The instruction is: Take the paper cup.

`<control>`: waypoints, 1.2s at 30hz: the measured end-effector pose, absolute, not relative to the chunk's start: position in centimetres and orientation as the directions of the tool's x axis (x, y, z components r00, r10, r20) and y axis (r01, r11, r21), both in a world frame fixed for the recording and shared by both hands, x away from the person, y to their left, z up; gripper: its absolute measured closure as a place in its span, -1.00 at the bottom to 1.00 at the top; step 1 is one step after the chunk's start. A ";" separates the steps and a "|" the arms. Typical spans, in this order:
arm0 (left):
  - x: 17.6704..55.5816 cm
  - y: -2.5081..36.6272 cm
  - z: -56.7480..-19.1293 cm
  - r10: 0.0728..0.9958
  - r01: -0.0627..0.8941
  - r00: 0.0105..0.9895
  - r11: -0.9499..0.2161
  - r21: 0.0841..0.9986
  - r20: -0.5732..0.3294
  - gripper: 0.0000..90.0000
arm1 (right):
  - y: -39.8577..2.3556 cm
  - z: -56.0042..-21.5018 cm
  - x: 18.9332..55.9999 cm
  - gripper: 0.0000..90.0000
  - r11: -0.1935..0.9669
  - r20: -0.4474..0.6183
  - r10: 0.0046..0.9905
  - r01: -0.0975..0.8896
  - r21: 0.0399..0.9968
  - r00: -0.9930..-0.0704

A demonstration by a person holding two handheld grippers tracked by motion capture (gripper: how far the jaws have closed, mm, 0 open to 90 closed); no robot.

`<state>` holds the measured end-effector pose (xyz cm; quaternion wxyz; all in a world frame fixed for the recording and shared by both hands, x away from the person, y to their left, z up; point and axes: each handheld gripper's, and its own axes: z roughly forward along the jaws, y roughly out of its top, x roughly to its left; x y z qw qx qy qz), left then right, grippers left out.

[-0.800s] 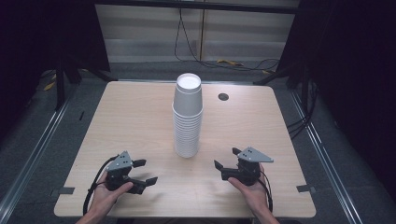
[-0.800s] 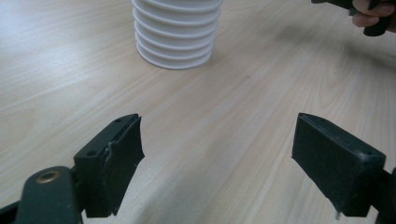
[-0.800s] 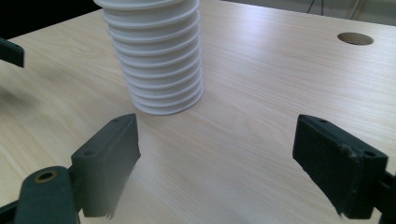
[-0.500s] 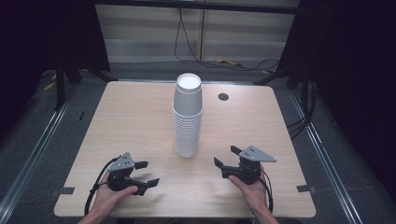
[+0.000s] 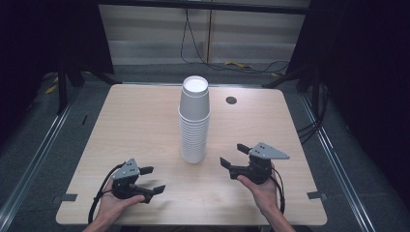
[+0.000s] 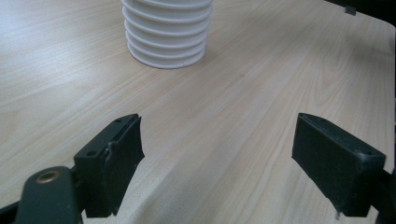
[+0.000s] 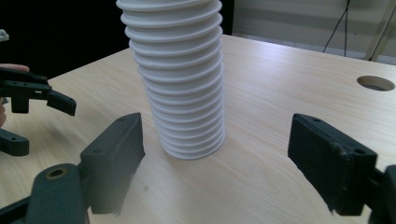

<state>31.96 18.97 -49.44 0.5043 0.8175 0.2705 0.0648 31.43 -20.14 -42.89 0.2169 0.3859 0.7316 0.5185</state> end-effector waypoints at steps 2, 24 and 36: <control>31.9 19.1 -49.4 0.507 0.376 0.845 -0.341 0.861 -0.168 -0.64 | -19.8 -42.6 31.6 -0.61 0.173 0.083 0.779 0.339 0.925 -0.621; 31.7 19.3 -49.1 0.491 0.343 0.861 -0.371 0.863 -0.131 -0.65 | -17.1 -37.4 34.1 -0.62 0.223 0.038 0.727 0.288 0.931 -0.685; 31.8 19.3 -49.1 0.485 0.360 0.861 -0.374 0.854 -0.151 -0.65 | -17.0 -35.2 35.1 -0.61 0.192 0.069 0.682 0.269 0.944 -0.728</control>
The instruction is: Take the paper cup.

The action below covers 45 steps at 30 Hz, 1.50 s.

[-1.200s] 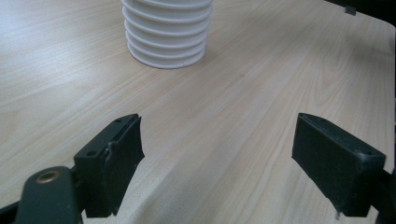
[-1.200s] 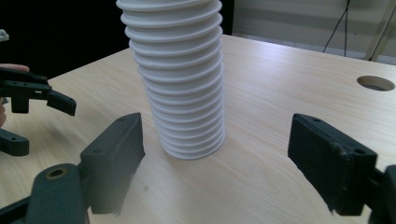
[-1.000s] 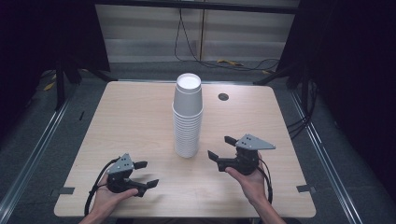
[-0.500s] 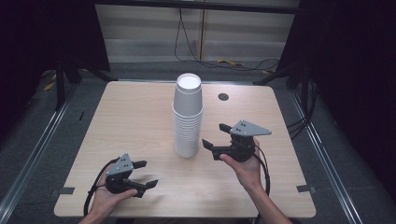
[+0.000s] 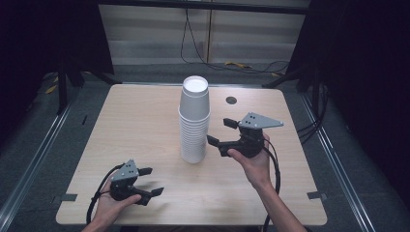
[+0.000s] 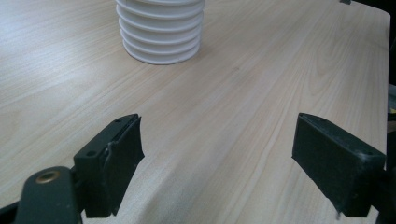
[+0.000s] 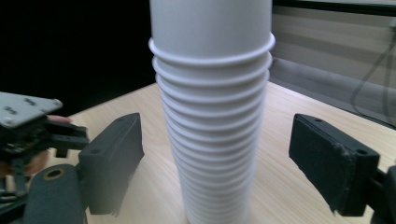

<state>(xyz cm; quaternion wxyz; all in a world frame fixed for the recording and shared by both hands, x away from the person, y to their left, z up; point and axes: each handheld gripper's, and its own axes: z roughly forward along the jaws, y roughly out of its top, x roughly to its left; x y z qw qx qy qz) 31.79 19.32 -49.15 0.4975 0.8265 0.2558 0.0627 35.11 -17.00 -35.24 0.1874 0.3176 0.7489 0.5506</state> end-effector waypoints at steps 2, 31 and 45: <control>31.8 19.3 -49.1 0.488 0.362 0.859 -0.370 0.856 -0.153 -0.65 | -16.8 -35.1 35.1 -0.63 0.198 0.064 0.677 0.265 0.944 -0.733; 31.9 19.1 -49.2 0.479 0.348 0.868 -0.406 0.845 -0.128 -0.64 | -14.6 -29.0 38.8 -0.67 0.182 0.049 0.613 0.201 0.963 -0.789; 31.8 19.0 -49.3 0.474 0.341 0.872 -0.413 0.844 -0.121 -0.63 | -12.6 -27.5 41.5 -0.69 0.258 0.039 0.592 0.235 0.937 -0.805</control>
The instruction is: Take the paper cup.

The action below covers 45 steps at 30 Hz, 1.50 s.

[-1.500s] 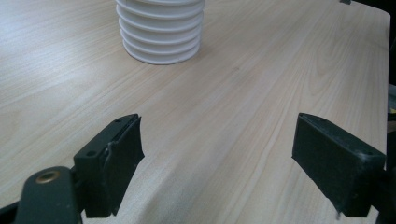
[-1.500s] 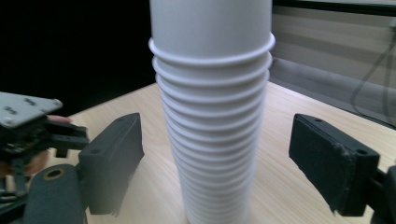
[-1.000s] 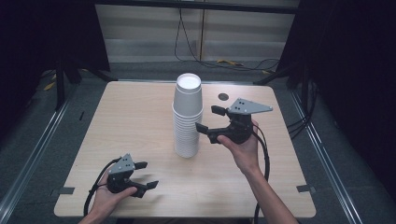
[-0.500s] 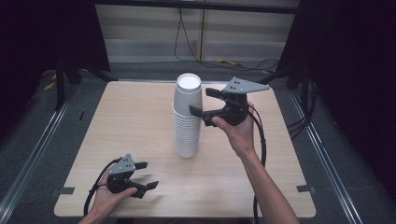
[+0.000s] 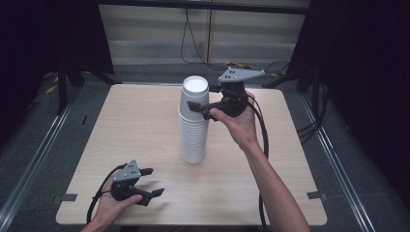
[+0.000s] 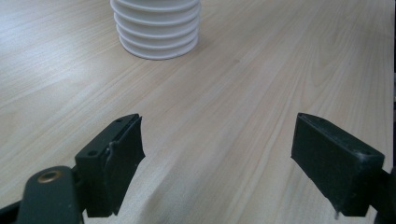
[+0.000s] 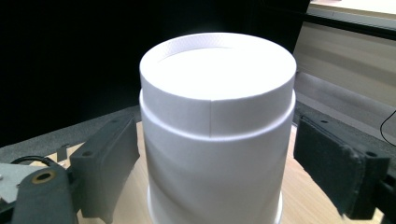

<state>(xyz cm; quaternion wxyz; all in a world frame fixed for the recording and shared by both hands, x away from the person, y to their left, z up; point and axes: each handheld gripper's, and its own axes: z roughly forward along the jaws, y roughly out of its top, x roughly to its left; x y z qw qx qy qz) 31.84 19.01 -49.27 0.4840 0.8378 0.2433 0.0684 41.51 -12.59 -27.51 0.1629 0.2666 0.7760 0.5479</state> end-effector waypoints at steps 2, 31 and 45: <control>31.9 19.0 -49.3 0.472 0.339 0.874 -0.418 0.843 -0.117 -0.63 | -12.4 -27.5 41.7 -0.69 0.260 0.041 0.586 0.235 0.937 -0.809; 31.9 19.0 -49.3 0.471 0.333 0.875 -0.426 0.841 -0.108 -0.63 | -10.9 -26.7 43.0 -0.54 0.307 0.030 0.572 0.249 0.919 -0.819; 31.9 19.0 -49.4 0.475 0.339 0.873 -0.426 0.839 -0.112 -0.62 | -11.1 -25.7 42.6 -0.53 0.265 0.030 0.583 0.225 0.938 -0.812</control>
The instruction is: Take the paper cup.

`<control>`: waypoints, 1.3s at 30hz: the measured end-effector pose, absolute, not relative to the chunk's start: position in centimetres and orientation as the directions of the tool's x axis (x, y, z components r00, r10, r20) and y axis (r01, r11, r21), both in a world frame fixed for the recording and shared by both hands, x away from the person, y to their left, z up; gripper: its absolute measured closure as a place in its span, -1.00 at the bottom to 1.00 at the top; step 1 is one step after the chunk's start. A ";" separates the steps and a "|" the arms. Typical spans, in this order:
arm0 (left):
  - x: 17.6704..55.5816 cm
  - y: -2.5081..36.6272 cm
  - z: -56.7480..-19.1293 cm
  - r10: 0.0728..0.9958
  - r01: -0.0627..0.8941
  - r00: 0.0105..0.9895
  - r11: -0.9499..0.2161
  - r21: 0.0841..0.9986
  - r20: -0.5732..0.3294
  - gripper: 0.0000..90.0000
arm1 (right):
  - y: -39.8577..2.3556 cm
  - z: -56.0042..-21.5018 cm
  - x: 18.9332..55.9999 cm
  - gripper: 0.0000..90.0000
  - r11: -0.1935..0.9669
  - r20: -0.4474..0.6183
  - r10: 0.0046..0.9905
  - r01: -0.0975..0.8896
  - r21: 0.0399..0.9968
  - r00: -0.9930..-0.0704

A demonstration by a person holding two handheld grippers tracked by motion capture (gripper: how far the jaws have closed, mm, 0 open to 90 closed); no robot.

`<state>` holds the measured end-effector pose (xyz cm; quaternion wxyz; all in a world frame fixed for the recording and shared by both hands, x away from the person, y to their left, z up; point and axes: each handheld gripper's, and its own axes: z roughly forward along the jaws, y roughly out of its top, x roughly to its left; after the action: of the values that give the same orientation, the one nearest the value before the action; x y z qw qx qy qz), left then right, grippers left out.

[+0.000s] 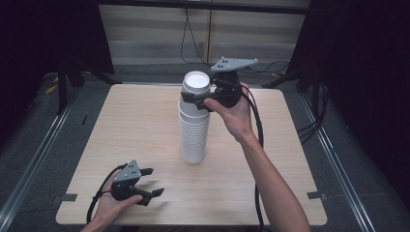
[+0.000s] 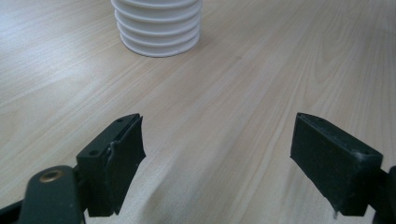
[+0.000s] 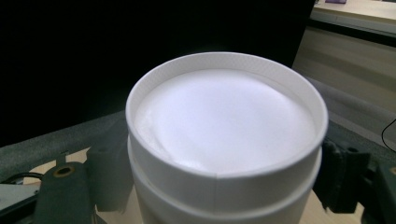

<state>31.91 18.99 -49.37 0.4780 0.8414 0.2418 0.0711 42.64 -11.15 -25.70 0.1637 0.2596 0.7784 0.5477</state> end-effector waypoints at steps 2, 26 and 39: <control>31.9 19.0 -49.4 0.476 0.341 0.872 -0.425 0.839 -0.113 -0.62 | -11.2 -25.6 42.6 -0.53 0.253 0.034 0.582 0.221 0.942 -0.813; 31.9 19.0 -49.3 0.466 0.330 0.878 -0.420 0.846 -0.111 -0.62 | -12.1 -24.8 42.3 -0.52 0.123 0.069 0.566 0.167 0.978 -0.821; 31.9 19.0 -49.3 0.466 0.329 0.878 -0.424 0.844 -0.108 -0.62 | -12.2 -24.2 41.9 -0.52 0.079 0.054 0.588 0.124 0.989 -0.807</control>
<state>31.94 19.04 -49.32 0.4815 0.8409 0.2365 0.0712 41.92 -12.21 -24.24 0.1839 0.2503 0.7111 0.6308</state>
